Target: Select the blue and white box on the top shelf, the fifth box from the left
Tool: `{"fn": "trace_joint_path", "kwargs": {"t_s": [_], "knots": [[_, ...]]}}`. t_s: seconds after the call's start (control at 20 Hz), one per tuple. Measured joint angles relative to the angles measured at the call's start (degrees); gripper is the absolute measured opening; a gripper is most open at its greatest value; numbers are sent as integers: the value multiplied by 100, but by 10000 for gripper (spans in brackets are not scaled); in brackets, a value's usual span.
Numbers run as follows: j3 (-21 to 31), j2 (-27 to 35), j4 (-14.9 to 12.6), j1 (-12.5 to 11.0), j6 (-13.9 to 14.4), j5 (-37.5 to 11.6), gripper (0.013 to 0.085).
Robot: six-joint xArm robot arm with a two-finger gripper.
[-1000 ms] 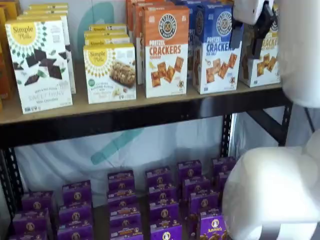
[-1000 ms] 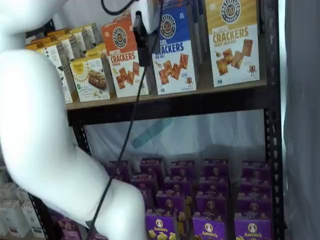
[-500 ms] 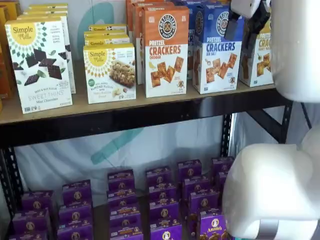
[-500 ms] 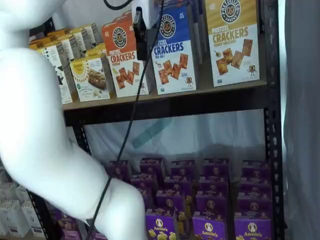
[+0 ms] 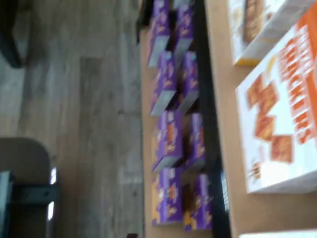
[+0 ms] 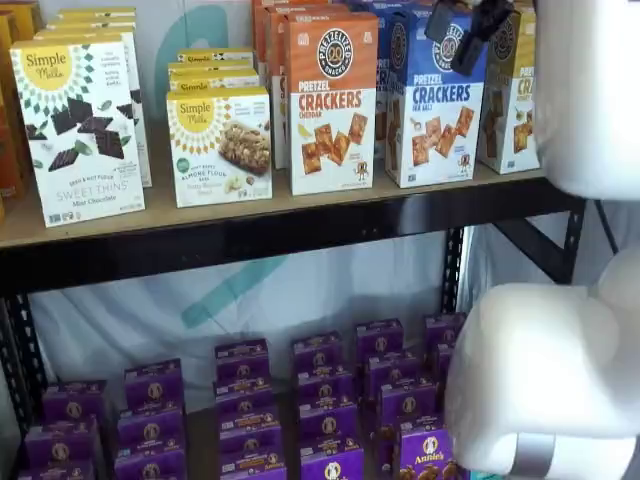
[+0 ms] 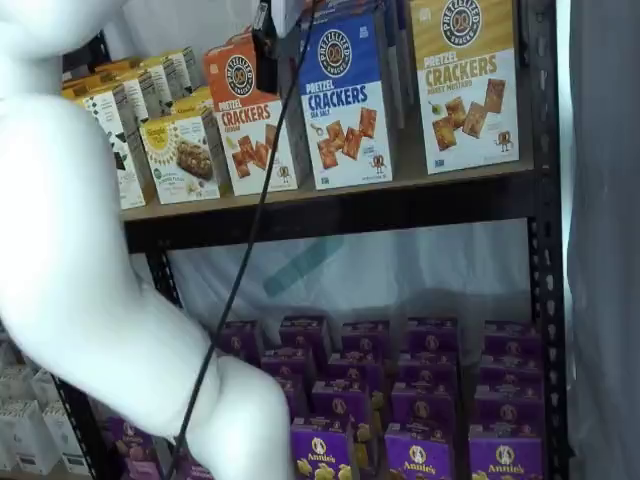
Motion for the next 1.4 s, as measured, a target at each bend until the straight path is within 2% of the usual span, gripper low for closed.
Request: {"fn": "trace_joint_path", "kwargs": {"t_s": [0.25, 0.55, 0.95, 1.4], "knots": [[-26, 51, 548, -129, 118, -362, 850], [-173, 235, 867, -187, 183, -750, 850], [-810, 912, 806, -111, 194, -815, 850], [-1204, 1338, 495, 105, 220, -928, 850]]}}
